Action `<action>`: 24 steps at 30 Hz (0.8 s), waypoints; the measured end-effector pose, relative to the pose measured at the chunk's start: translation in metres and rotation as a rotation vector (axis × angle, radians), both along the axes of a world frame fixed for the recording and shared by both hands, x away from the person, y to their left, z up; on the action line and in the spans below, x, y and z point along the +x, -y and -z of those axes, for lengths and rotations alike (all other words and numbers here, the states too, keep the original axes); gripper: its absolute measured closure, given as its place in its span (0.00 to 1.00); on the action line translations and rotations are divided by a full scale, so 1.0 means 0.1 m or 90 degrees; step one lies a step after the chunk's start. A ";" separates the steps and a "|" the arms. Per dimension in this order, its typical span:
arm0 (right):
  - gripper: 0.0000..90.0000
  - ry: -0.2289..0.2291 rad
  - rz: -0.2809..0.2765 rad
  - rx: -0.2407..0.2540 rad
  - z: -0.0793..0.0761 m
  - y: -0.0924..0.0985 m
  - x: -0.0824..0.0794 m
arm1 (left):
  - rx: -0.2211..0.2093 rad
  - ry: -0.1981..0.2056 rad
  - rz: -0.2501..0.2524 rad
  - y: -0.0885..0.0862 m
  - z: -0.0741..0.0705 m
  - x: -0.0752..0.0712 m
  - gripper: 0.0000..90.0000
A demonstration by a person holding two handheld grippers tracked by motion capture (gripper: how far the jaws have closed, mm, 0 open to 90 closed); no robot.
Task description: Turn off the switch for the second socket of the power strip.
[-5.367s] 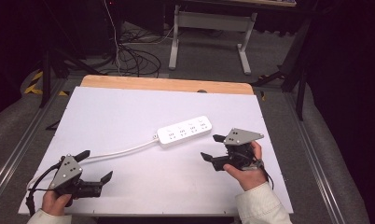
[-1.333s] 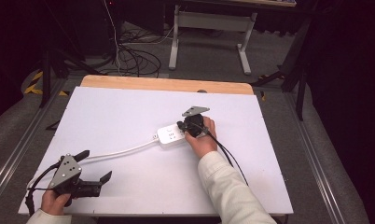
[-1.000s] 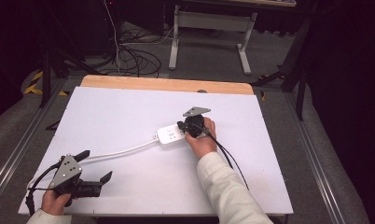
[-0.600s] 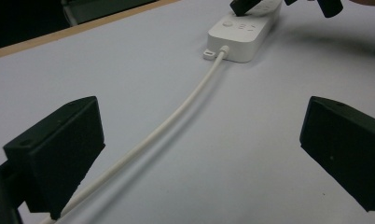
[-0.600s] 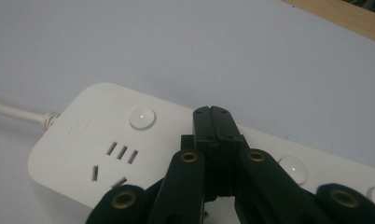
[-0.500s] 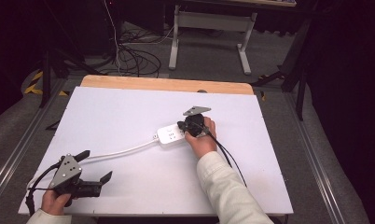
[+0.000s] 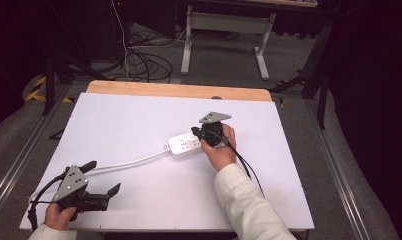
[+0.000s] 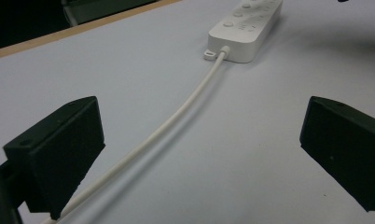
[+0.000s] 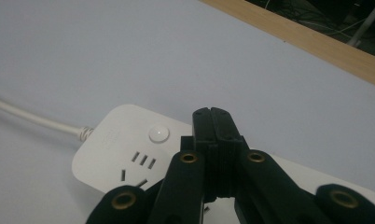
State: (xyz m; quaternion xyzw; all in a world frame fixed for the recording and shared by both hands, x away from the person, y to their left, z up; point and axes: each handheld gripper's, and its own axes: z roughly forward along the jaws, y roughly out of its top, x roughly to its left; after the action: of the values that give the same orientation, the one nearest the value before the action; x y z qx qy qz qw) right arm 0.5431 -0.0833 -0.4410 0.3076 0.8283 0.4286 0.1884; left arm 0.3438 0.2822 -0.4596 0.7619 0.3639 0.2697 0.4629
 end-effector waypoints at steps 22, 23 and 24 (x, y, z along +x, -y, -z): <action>0.63 0.044 -0.044 0.027 -0.24 0.06 -0.15 | 0.000 0.000 -0.001 0.00 0.00 0.00 0.01; 0.60 0.049 -0.050 0.029 -0.26 0.07 -0.16 | -0.001 0.001 -0.001 0.00 0.00 0.00 0.01; 0.56 0.029 -0.045 0.040 -0.27 0.08 -0.18 | -0.003 0.001 -0.001 0.00 0.00 0.00 0.01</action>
State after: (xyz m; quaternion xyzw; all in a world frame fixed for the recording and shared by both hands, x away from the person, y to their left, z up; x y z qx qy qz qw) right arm 0.5251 -0.0914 -0.4139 0.2739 0.8204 0.4675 0.1826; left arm 0.3440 0.2824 -0.4593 0.7602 0.3649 0.2698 0.4650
